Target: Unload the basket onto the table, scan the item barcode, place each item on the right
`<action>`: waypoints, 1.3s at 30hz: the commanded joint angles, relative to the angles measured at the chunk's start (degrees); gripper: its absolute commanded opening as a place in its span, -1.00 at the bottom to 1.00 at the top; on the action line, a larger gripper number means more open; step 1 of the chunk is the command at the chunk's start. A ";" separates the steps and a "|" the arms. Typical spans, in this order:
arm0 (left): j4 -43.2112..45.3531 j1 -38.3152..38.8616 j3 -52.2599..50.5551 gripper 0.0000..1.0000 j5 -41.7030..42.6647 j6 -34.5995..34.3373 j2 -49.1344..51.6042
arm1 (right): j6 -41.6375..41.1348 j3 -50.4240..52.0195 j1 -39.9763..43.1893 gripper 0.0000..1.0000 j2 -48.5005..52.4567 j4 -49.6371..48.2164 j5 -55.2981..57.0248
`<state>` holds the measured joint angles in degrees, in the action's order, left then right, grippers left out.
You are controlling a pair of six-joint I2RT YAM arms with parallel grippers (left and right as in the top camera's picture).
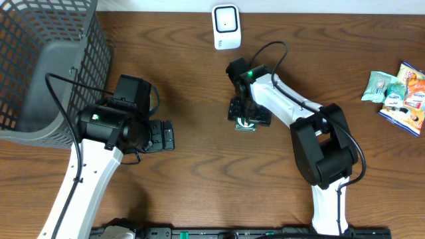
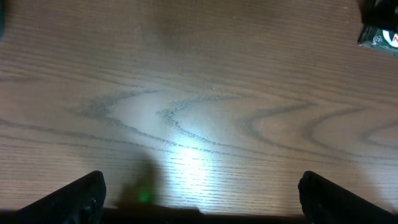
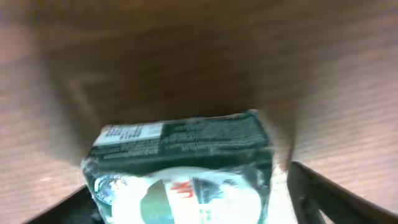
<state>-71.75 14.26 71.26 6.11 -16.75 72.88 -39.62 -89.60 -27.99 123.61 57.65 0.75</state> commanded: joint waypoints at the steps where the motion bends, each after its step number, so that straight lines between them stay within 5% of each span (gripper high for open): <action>1: -0.15 -0.22 0.04 0.95 0.48 -0.50 0.09 | 4.87 0.52 -0.09 0.31 -1.16 0.28 0.11; 4: -0.15 -0.22 0.04 0.96 0.48 -0.50 0.09 | 10.01 -0.92 -0.09 0.07 -1.16 1.55 0.00; 11: -0.15 -0.22 0.04 0.95 0.48 -0.50 0.09 | 35.95 -8.57 -0.72 -0.05 -1.16 4.22 -5.86; 18: -0.15 -0.22 0.04 0.95 0.48 -0.50 0.09 | 56.30 -19.65 -2.23 0.15 -1.16 11.74 -0.96; 32: -0.13 -0.22 0.04 0.96 0.48 -0.48 0.09 | 66.84 -14.93 -2.29 0.37 -1.11 11.67 -0.28; 37: -0.15 -0.22 0.04 0.95 0.48 -0.50 0.09 | 52.87 -14.71 -2.08 0.47 -1.14 8.35 -0.48; 39: -0.13 -0.22 0.04 0.96 0.48 -0.50 0.09 | 44.98 -14.71 -2.05 0.72 -1.14 6.99 -0.48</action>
<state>-71.75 14.26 71.26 6.09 -16.75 72.88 17.02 -104.49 -30.30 123.57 65.67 -0.05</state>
